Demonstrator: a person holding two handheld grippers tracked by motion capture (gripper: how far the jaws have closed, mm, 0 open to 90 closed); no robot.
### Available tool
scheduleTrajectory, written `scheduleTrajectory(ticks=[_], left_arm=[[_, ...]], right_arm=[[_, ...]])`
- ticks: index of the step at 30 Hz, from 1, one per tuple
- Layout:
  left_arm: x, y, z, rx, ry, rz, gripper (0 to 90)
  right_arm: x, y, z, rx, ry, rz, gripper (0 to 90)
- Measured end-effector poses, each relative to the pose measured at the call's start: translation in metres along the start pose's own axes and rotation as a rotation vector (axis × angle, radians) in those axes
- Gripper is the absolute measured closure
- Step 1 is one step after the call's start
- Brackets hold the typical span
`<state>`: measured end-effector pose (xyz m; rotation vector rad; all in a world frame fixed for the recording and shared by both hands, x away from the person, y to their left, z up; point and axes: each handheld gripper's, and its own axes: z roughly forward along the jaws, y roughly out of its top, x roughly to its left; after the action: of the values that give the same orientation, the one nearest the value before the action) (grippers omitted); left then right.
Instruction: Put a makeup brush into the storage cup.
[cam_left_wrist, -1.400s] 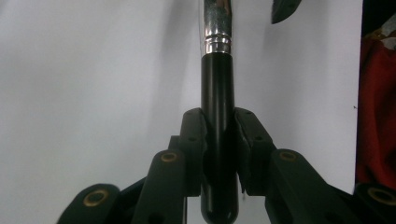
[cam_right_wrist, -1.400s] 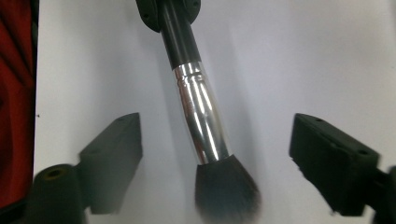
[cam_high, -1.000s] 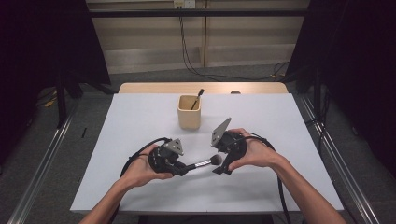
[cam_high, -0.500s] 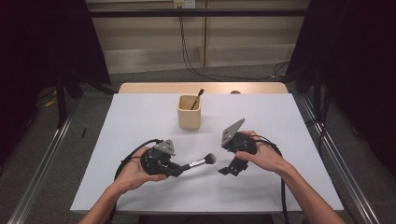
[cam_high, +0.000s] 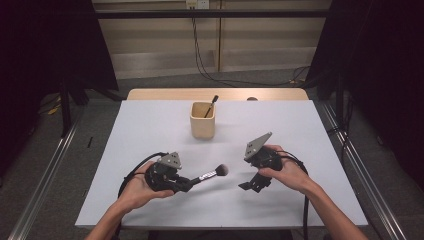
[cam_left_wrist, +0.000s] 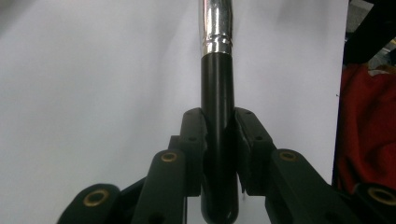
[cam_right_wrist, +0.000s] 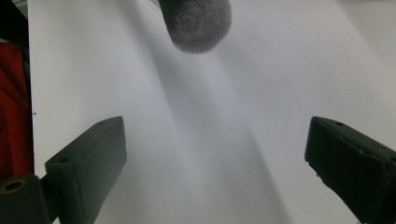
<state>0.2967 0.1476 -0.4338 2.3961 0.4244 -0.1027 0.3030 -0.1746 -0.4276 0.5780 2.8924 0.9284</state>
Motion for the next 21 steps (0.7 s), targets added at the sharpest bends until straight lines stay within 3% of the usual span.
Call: scheduleTrajectory(ticks=[4,10,14,21], left_arm=[[0.001,-0.006,-0.001,-0.028,-0.015,-0.037,74.8],[0.000,-0.010,-0.001,-0.072,-0.012,-0.050,74.8],[0.002,-0.011,-0.001,-0.095,-0.007,-0.061,74.8],[0.001,-0.015,-0.002,-0.137,0.011,-0.077,74.8]], right_arm=[[0.002,-0.005,-0.001,-0.024,-0.001,0.010,5.6],[0.007,-0.011,0.000,-0.088,-0.009,0.035,6.2],[0.010,-0.015,0.004,-0.098,0.021,0.042,6.1],[0.011,-0.019,0.000,-0.210,0.002,0.066,6.6]])
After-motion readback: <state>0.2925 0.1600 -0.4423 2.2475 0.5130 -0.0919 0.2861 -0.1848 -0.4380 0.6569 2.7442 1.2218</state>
